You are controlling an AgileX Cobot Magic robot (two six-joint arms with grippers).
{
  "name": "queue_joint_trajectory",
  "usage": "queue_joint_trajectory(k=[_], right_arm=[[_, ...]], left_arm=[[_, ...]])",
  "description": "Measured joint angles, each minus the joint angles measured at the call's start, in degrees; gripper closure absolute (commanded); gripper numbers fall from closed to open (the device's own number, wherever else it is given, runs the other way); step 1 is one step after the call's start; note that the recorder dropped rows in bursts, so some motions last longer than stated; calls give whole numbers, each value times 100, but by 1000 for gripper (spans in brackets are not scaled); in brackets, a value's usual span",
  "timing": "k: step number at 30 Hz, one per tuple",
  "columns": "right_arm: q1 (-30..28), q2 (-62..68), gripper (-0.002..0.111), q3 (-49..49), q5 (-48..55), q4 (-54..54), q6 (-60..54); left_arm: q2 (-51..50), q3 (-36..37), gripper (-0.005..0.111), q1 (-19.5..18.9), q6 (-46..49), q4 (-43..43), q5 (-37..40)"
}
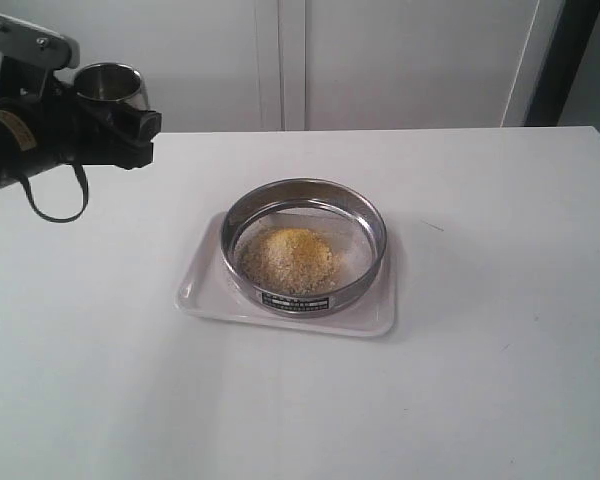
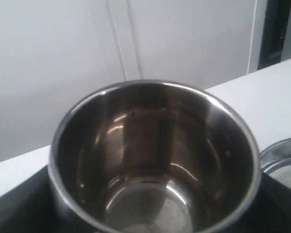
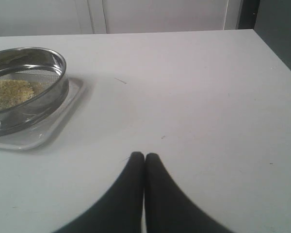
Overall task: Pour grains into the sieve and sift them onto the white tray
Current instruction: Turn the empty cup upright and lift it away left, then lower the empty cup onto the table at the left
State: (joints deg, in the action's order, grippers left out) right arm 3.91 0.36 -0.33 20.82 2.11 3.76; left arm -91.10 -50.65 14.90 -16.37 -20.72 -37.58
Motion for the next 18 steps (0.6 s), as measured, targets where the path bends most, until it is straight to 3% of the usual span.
queue_joint_trajectory(k=[2, 8, 18], right_arm=[[0, 0, 108, 0, 0, 0, 0], [0, 0, 108, 0, 0, 0, 0], [0, 0, 108, 0, 0, 0, 0]], left_arm=[[2, 408, 107, -315, 11, 202, -510], [2, 1059, 107, -1045, 57, 292, -647], [-34, 1597, 107, -1448, 92, 453, -1381]])
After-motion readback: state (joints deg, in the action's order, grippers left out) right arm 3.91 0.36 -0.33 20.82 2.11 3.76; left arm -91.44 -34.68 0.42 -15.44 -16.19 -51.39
